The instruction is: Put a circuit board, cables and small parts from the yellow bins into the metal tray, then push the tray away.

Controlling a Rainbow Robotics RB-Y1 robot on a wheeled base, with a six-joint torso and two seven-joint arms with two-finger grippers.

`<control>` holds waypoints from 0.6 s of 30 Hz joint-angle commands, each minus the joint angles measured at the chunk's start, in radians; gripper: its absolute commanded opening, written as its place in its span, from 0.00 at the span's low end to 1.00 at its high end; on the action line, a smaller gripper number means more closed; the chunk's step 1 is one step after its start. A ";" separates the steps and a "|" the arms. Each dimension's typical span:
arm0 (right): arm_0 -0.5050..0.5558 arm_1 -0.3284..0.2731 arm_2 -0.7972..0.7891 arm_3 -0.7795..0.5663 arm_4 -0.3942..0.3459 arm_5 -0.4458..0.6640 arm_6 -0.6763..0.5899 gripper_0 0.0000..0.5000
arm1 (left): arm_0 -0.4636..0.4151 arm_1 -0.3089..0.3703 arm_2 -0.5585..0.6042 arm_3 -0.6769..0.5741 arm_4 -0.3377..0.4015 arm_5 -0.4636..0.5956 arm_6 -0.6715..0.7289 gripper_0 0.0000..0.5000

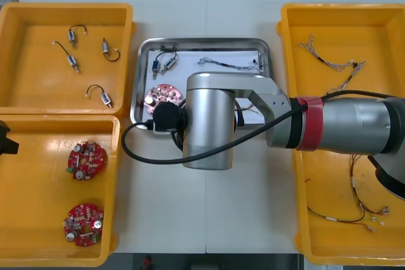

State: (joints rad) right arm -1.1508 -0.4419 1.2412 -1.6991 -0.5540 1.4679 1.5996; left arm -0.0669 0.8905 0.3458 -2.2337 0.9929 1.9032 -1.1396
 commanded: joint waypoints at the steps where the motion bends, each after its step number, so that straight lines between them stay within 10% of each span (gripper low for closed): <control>1: -0.086 0.025 -0.031 0.055 -0.021 -0.032 0.060 0.00 | 0.024 0.034 0.027 -0.030 0.006 -0.009 -0.069 1.00; 18: -0.176 0.077 -0.032 0.277 -0.026 -0.167 0.120 0.00 | 0.024 0.034 0.027 -0.030 0.006 -0.009 -0.069 1.00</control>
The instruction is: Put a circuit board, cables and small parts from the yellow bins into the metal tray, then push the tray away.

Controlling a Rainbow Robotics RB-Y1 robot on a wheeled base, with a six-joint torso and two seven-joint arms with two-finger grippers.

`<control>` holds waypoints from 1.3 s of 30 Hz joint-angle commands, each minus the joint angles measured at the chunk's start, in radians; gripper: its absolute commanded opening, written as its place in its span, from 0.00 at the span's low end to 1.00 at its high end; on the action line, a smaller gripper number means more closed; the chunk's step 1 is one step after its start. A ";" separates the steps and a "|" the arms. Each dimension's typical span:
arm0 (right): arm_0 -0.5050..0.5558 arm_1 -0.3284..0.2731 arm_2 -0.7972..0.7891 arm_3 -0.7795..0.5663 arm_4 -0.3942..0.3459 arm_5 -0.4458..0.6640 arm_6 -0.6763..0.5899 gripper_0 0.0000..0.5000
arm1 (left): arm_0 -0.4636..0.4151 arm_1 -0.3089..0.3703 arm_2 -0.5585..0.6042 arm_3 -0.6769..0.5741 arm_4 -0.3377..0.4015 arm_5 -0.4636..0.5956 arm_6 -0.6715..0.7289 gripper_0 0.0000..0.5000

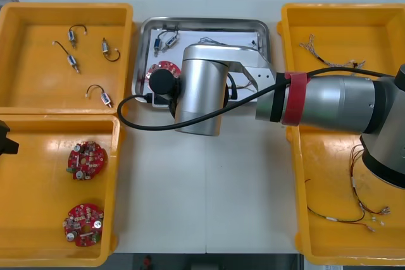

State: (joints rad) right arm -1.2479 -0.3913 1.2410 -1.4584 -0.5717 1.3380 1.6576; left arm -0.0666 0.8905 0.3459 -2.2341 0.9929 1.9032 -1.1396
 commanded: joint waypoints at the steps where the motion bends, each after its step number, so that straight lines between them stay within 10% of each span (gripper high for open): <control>1: -0.082 0.028 -0.032 0.041 -0.007 -0.039 0.067 0.00 | 0.024 0.034 0.027 -0.030 0.006 -0.009 -0.069 1.00; 39: -0.134 0.065 -0.066 0.360 -0.007 -0.306 0.203 0.02 | 0.024 0.034 0.027 -0.030 0.006 -0.009 -0.069 1.00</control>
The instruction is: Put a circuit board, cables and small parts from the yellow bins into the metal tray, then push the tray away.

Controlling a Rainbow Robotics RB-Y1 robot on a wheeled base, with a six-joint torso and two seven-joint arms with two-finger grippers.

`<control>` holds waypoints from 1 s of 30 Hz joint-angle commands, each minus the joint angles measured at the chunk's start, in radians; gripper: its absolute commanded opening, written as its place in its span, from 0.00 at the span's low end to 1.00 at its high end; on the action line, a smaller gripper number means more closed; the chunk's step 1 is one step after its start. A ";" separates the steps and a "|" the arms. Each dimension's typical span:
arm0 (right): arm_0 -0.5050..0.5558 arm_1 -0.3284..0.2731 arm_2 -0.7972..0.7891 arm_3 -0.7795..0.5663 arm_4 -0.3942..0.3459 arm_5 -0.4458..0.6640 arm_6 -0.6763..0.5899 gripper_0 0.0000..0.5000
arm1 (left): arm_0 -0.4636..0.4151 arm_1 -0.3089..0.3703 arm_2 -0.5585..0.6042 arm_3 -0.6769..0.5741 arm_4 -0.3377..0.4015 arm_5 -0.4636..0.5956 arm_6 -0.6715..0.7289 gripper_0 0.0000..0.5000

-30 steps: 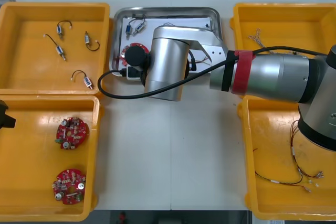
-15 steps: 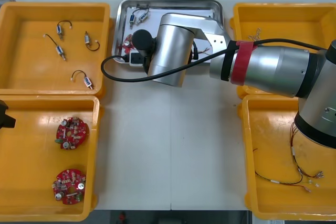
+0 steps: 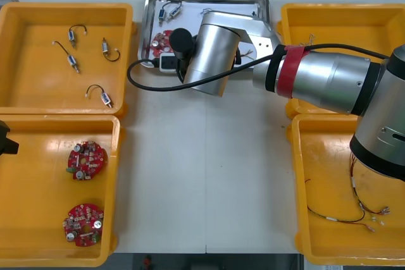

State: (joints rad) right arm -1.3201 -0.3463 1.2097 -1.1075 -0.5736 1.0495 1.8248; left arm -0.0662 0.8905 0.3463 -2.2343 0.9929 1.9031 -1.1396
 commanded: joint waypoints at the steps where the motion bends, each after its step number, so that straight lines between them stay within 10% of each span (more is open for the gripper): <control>1: -0.062 0.020 -0.033 0.012 -0.005 -0.017 0.037 0.14 | 0.023 0.034 0.026 -0.030 0.006 -0.009 -0.069 1.00; 2: -0.062 0.020 -0.035 0.014 -0.005 -0.017 0.039 0.25 | 0.023 0.034 0.026 -0.030 0.006 -0.009 -0.069 1.00; 4: -0.062 0.024 -0.033 0.020 -0.002 -0.017 0.040 0.90 | 0.023 0.034 0.026 -0.030 0.006 -0.009 -0.069 1.00; 5: -0.062 0.026 -0.035 0.021 0.000 -0.017 0.040 1.00 | 0.023 0.034 0.026 -0.030 0.006 -0.009 -0.069 1.00; 15: -0.053 0.026 -0.131 -0.046 -0.057 0.122 0.050 1.00 | 0.023 0.034 0.026 -0.030 0.006 -0.009 -0.069 1.00; 30: 0.265 0.023 -0.526 -0.624 0.100 0.757 0.005 1.00 | 0.023 0.034 0.026 -0.030 0.006 -0.009 -0.069 1.00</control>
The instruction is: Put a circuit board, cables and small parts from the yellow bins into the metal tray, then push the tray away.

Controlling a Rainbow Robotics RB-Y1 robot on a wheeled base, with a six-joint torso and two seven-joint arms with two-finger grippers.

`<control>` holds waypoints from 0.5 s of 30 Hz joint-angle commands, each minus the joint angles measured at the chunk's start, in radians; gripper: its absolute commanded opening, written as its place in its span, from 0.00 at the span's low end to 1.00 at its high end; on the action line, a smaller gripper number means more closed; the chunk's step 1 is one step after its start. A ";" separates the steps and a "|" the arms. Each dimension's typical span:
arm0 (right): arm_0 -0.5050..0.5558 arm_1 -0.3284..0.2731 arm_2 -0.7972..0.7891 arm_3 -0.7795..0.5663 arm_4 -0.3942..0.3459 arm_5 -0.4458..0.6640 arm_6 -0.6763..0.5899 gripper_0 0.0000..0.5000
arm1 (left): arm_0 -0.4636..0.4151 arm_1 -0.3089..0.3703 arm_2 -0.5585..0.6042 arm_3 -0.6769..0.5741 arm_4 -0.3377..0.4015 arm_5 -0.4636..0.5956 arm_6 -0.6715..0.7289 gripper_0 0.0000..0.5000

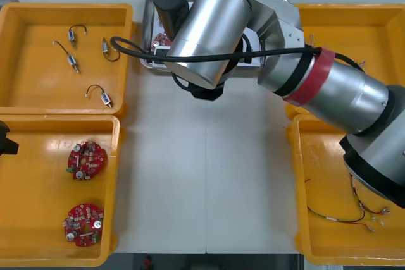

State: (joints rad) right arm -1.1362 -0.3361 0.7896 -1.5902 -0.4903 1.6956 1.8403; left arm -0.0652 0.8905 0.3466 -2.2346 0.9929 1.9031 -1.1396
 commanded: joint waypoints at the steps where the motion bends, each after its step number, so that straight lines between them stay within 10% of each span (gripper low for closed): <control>1: 0.108 0.012 -0.139 -0.182 0.016 0.164 -0.015 1.00 | 0.022 0.034 0.026 -0.030 0.006 -0.009 -0.069 1.00; 15: 0.362 -0.040 -0.429 -0.611 -0.036 0.224 -0.147 1.00 | 0.022 0.034 0.026 -0.030 0.006 -0.009 -0.069 1.00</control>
State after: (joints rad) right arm -0.8271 -0.3406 0.4213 -2.1175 -0.4943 1.9170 1.7824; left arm -0.0645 0.8905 0.3468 -2.2355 0.9929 1.9029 -1.1396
